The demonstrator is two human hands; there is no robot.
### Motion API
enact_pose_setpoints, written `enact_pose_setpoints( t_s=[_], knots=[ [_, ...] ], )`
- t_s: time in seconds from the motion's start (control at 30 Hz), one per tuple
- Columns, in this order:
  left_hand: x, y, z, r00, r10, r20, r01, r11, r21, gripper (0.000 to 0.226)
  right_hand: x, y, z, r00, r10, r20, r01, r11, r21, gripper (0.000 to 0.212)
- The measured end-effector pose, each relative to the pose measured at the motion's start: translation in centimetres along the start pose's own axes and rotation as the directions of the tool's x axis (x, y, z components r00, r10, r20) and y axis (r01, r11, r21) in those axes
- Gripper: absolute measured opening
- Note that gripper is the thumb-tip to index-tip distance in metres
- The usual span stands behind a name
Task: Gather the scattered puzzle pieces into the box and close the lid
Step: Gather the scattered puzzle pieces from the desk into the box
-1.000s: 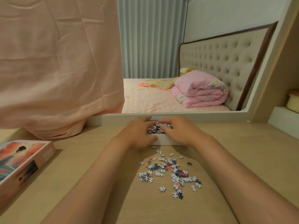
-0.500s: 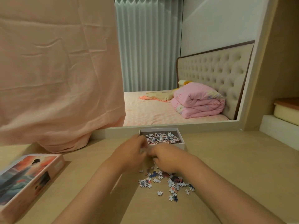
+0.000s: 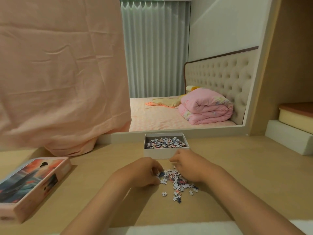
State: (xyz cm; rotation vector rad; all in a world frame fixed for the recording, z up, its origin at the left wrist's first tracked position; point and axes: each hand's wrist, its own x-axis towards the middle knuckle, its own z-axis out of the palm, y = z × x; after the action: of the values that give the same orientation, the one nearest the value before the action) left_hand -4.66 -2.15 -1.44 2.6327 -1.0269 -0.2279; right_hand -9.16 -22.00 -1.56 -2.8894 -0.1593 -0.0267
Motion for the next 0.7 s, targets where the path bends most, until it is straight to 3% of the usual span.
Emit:
enact_pose_setpoints(
  t_s=[0.1,0.23,0.37,0.43,0.5,0.57,0.7],
  knots=[
    [0.7,0.0,0.7,0.998,0.014,-0.060,-0.017,0.999,-0.048,0.043,-0.3,0.4,0.9,0.997,0.037,0.066,-0.030,0.994,-0.103,0.044],
    [1.1,-0.1,1.6,0.984,-0.020,-0.175,0.019,1.000,-0.012,0.046,-0.6,-0.1,0.3,0.995,-0.002,0.102,0.004,1.000,-0.014,0.047],
    [0.9,0.0,2.1,0.998,-0.055,-0.044,0.060,0.992,0.114,0.054,-1.8,0.0,-2.0,0.998,0.021,0.066,-0.031,0.988,0.153,0.039],
    [0.7,0.2,1.7,1.000,-0.028,-0.014,0.029,0.999,0.015,0.049,-2.3,0.8,-3.1,0.988,0.059,0.143,-0.074,0.991,0.108,0.044],
    [0.4,0.4,1.1,1.000,-0.001,-0.002,0.001,0.996,-0.093,0.048,-2.9,1.5,-3.8,0.946,0.147,0.289,-0.154,0.988,0.002,0.065],
    [0.1,0.6,0.5,0.999,0.005,0.050,0.000,0.993,-0.115,0.063,-3.2,1.7,-3.7,0.904,0.209,0.373,-0.214,0.976,-0.028,0.079],
    [-0.3,1.3,0.5,0.987,-0.027,0.161,0.031,0.999,-0.023,0.110,-2.4,0.8,-2.2,0.948,0.136,0.288,-0.163,0.984,0.073,0.065]
  ],
)
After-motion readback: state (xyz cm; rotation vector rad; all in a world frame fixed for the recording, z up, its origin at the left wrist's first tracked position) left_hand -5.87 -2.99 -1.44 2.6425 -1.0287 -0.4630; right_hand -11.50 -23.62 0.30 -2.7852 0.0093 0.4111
